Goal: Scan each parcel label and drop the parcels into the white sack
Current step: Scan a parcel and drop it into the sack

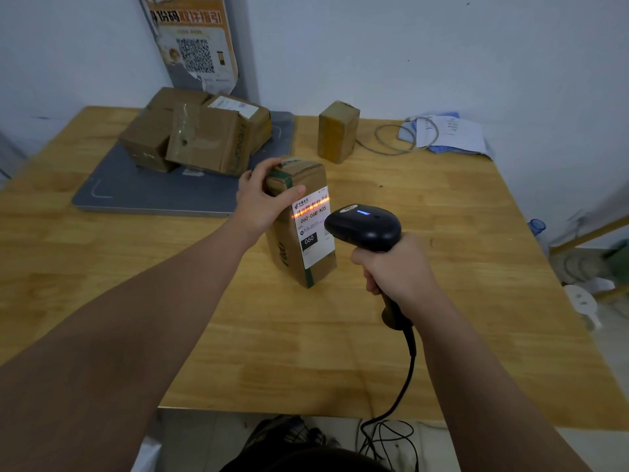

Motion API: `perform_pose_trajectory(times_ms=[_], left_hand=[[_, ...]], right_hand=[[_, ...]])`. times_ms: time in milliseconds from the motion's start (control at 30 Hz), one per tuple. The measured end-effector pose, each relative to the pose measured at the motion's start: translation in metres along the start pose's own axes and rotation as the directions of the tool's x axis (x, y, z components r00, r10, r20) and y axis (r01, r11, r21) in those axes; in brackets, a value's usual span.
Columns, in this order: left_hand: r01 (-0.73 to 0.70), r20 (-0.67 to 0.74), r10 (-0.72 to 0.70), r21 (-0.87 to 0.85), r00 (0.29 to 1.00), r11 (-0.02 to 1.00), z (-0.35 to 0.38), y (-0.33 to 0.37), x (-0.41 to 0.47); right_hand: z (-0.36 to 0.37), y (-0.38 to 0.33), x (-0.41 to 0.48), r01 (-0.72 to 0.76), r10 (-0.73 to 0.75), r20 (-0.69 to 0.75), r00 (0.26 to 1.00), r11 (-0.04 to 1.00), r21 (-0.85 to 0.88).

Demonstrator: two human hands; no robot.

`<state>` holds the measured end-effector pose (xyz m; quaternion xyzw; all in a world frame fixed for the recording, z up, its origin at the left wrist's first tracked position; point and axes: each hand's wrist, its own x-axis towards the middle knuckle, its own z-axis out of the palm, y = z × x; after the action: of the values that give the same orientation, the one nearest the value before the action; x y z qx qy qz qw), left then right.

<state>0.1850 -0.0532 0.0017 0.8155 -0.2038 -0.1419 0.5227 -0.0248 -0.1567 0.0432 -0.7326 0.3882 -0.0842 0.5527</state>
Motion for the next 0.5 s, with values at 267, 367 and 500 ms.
perform_pose_trajectory(times_ms=[267, 367, 500], left_hand=[[-0.002, -0.014, 0.003, 0.004, 1.0, 1.0, 0.002, -0.002, 0.002], [0.006, -0.007, -0.006, -0.011, 1.0, 1.0, -0.001, -0.001, -0.002], [0.031, -0.04, -0.034, -0.077, 0.999, 0.997, -0.007, -0.003, -0.016]], right_hand=[[0.0, 0.005, 0.0, 0.012, -0.012, 0.005, 1.0, 1.0, 0.008], [0.0, 0.006, 0.001, 0.031, -0.031, 0.016, 0.999, 0.999, 0.015], [0.004, 0.011, 0.0, 0.08, -0.078, 0.064, 0.995, 0.997, -0.024]])
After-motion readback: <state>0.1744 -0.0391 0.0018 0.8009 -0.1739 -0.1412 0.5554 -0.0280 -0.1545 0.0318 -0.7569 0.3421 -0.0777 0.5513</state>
